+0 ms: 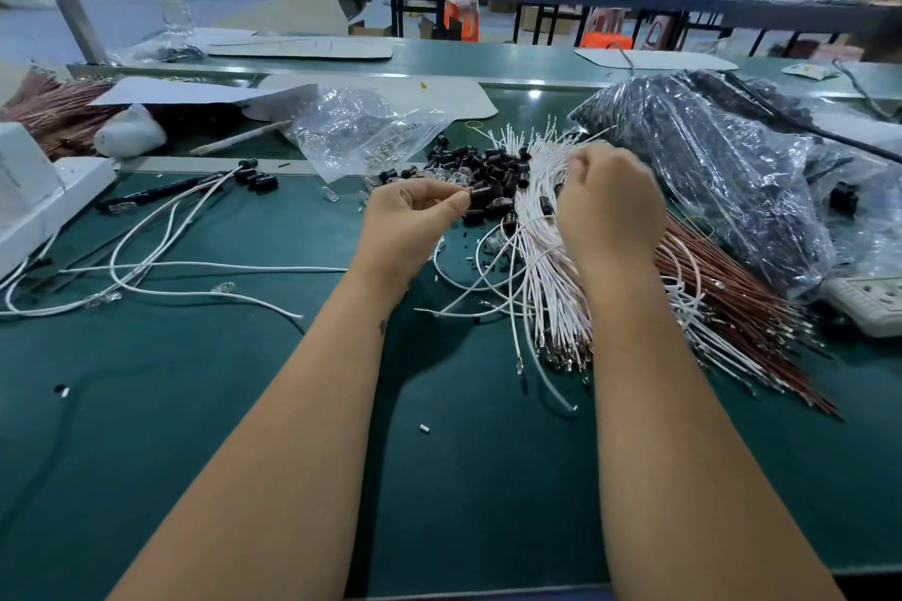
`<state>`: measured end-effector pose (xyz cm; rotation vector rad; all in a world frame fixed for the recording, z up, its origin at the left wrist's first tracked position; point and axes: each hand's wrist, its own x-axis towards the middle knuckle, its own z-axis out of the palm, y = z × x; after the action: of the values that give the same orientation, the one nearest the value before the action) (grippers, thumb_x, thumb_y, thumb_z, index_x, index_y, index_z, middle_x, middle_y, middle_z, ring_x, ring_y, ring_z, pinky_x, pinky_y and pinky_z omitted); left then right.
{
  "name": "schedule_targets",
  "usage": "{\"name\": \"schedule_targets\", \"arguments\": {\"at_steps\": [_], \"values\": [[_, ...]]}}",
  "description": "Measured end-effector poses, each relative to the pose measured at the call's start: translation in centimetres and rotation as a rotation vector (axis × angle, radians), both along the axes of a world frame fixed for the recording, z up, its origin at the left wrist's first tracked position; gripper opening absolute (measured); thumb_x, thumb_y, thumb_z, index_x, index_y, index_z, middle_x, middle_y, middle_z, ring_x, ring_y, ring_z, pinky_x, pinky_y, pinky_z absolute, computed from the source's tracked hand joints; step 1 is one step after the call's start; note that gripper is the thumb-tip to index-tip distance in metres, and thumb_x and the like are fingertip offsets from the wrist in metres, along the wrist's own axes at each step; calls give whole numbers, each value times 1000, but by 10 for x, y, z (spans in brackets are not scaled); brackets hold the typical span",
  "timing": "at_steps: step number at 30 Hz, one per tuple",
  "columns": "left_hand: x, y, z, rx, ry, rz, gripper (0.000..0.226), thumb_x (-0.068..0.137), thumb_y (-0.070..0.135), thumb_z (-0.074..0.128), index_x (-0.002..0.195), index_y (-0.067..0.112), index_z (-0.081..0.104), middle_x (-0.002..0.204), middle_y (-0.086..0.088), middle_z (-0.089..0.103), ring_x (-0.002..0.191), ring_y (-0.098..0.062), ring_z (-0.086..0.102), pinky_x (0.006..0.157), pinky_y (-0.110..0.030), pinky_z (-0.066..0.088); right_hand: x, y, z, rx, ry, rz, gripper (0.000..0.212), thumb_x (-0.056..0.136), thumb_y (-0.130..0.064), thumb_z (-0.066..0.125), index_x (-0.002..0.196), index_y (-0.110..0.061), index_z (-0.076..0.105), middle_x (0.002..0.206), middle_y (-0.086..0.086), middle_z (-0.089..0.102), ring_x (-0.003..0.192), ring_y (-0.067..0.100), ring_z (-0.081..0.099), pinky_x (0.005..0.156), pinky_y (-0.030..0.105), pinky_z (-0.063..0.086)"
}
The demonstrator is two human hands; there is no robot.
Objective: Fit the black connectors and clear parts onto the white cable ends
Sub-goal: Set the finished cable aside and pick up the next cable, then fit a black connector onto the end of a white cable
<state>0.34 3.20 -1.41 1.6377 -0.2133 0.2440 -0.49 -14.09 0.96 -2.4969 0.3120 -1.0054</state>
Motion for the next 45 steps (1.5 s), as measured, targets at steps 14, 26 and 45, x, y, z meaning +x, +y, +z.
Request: {"name": "schedule_targets", "arguments": {"at_steps": [14, 26, 45], "values": [[3, -1, -6, 130, 42, -46, 6, 84, 20, 72, 78, 21, 72, 53, 7, 47, 42, -2, 35, 44, -13, 33, -8, -21, -9, 56, 443, -271, 19, 87, -13, 53, 102, -6, 61, 113, 18, 62, 110, 37, 53, 96, 45, 43], [5, 0, -7, 85, 23, -31, 7, 85, 20, 71, 79, 21, 72, 68, -9, 58, 45, -3, 42, 47, -10, 38, -8, -16, -7, -9, 451, -248, 16, 90, -14, 55, 104, -13, 61, 110, 9, 63, 112, 31, 50, 99, 41, 37], [15, 26, -8, 98, 16, 193, 3, 88, 14, 65, 87, 14, 68, 63, 5, 55, 60, -11, 46, 54, -15, 38, 4, 64, -25, 130, 59, 338, 14, 94, -7, 50, 98, -17, 59, 89, 1, 60, 84, 18, 51, 70, 29, 37]]}}
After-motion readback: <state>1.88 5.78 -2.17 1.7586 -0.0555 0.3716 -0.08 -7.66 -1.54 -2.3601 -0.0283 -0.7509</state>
